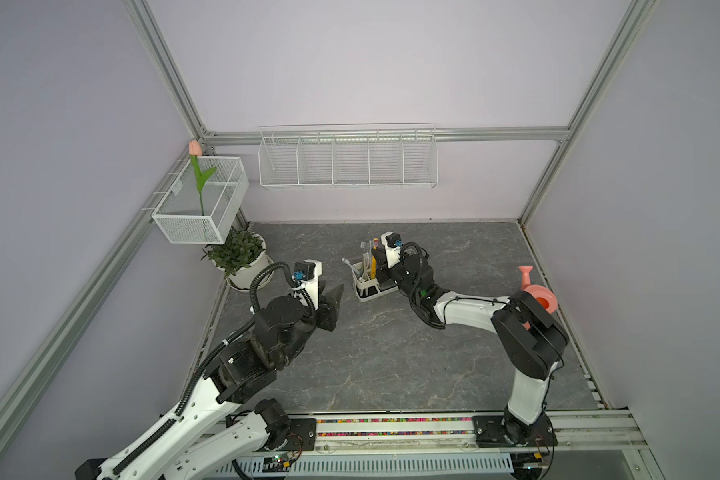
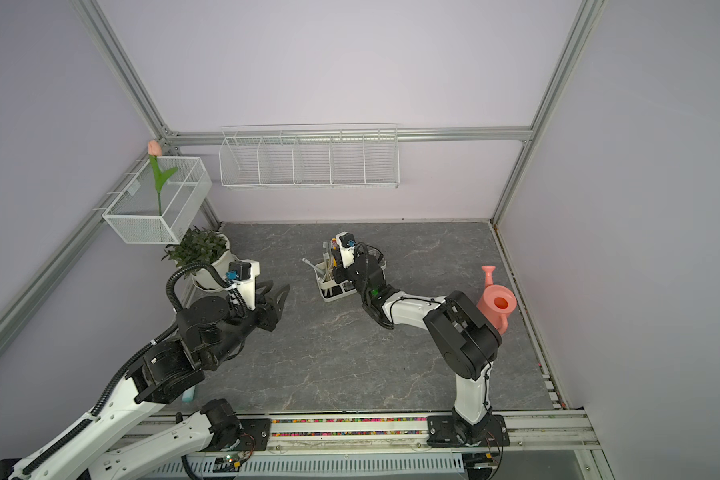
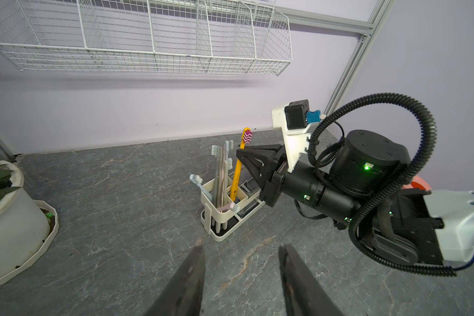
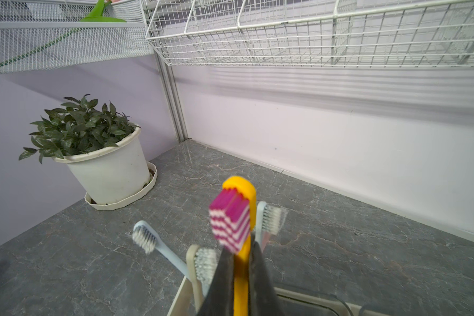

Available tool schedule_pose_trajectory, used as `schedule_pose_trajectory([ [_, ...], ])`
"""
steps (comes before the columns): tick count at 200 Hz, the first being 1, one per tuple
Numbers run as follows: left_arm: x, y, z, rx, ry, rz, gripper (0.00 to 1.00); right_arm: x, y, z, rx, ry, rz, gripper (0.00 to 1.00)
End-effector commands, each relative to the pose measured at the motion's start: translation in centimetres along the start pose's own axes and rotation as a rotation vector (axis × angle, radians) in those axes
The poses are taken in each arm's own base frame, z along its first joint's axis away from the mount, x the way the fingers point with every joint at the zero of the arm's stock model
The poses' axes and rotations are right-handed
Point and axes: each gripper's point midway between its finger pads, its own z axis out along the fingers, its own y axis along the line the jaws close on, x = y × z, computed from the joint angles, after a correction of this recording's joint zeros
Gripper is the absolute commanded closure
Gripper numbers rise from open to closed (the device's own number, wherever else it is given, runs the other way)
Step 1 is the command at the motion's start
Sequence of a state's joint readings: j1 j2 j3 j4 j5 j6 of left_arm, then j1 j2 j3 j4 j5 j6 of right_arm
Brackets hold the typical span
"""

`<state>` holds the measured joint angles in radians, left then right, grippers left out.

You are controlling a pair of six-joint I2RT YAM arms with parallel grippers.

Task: Place the toothbrush into the toothbrush holder
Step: Place the toothbrush in the toothbrush holder.

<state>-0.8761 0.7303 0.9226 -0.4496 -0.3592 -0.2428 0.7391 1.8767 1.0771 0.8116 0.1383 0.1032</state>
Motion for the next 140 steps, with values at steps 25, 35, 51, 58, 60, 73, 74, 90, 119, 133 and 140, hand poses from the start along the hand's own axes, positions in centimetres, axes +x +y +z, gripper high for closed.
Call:
schedule_pose_trajectory([
  [25,0.0,-0.4,0.1,0.029,-0.009,-0.026,0.52,2.3,0.5,-0.1,0.012,0.030,-0.035,0.93],
  [35,0.0,-0.6,0.1,0.036,-0.009,-0.029,0.52,2.6,0.7,-0.1,0.010,0.036,-0.043,0.93],
  [51,0.0,-0.8,0.2,0.050,-0.006,-0.038,0.52,3.1,0.7,0.0,0.016,0.047,-0.051,0.93],
  [58,0.1,-0.9,0.3,0.055,-0.005,-0.041,0.52,3.4,0.5,0.0,0.027,0.051,-0.051,0.93],
  [60,0.1,-1.0,0.3,0.056,-0.004,-0.042,0.52,3.4,0.4,0.0,0.030,0.051,-0.049,0.93],
  [73,0.1,-1.0,0.3,0.058,-0.003,-0.044,0.52,3.7,0.3,0.1,0.037,0.054,-0.045,0.93],
  [74,0.0,-1.0,0.3,0.059,-0.004,-0.043,0.52,3.7,0.3,0.1,0.037,0.055,-0.044,0.93],
  [90,-0.1,-1.0,0.2,0.059,-0.005,-0.044,0.52,4.0,0.3,0.1,0.036,0.061,-0.040,0.93],
  [119,-0.2,-1.0,0.1,0.059,-0.011,-0.052,0.52,4.3,0.3,0.1,0.036,0.066,-0.037,0.93],
  [133,-0.1,-1.0,0.1,0.059,-0.008,-0.052,0.52,4.3,0.2,0.0,0.041,0.060,-0.036,0.89],
  [140,-0.1,-1.0,0.1,0.059,-0.009,-0.054,0.52,4.4,0.2,0.0,0.042,0.060,-0.036,0.88],
])
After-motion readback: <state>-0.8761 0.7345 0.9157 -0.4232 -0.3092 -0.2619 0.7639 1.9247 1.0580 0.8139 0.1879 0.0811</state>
